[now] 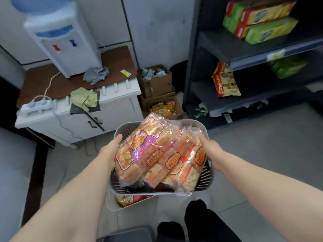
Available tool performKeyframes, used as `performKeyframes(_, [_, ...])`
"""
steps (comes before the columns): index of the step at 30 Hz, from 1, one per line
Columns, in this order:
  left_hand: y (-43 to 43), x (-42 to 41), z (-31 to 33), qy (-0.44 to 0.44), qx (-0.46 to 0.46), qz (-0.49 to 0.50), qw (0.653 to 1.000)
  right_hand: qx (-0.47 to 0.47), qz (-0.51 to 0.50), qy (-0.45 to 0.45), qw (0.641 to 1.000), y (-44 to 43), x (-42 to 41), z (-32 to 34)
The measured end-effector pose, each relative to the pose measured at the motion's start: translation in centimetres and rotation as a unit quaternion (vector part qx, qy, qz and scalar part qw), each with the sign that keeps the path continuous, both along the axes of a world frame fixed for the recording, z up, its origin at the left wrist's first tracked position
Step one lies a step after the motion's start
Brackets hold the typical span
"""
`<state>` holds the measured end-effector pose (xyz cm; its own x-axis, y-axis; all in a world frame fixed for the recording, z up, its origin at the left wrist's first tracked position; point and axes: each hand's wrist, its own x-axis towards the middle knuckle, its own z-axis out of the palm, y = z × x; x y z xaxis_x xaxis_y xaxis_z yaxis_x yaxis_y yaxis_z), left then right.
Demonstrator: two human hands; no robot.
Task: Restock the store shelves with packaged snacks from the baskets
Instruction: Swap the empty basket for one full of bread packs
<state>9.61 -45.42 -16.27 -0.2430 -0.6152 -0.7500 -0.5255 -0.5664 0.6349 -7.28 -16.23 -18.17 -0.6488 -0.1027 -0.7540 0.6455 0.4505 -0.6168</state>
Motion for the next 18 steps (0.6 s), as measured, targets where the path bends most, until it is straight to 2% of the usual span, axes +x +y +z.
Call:
performKeyframes(2, [1.1, -2.5, -0.5, -0.006, 0.007, -0.036, 0.999, 0.005, -0.030, 0.007, 1.000, 3.5, -0.7, 0.5])
performKeyframes(4, [1.0, -5.8, -4.6, 0.013, 0.025, -0.080, 0.996, 0.013, -0.069, 0.007, 0.997, 7.7, -1.5, 0.5])
performKeyframes(6, [3.6, -8.5, -4.5, 0.005, 0.031, -0.127, 0.991, 0.019, -0.097, 0.011, 0.995, 11.3, -2.2, 0.3])
performKeyframes(12, [18.2, -16.9, 0.1, -0.033, 0.010, -0.218, 0.975, 0.008, -0.193, 0.011, 0.981, 23.7, -3.9, 1.0])
performKeyframes(18, [32.5, -25.4, 1.0, -0.048, 0.001, -0.313, 0.948, -0.008, -0.292, 0.005, 0.956, 38.2, -6.7, -2.7])
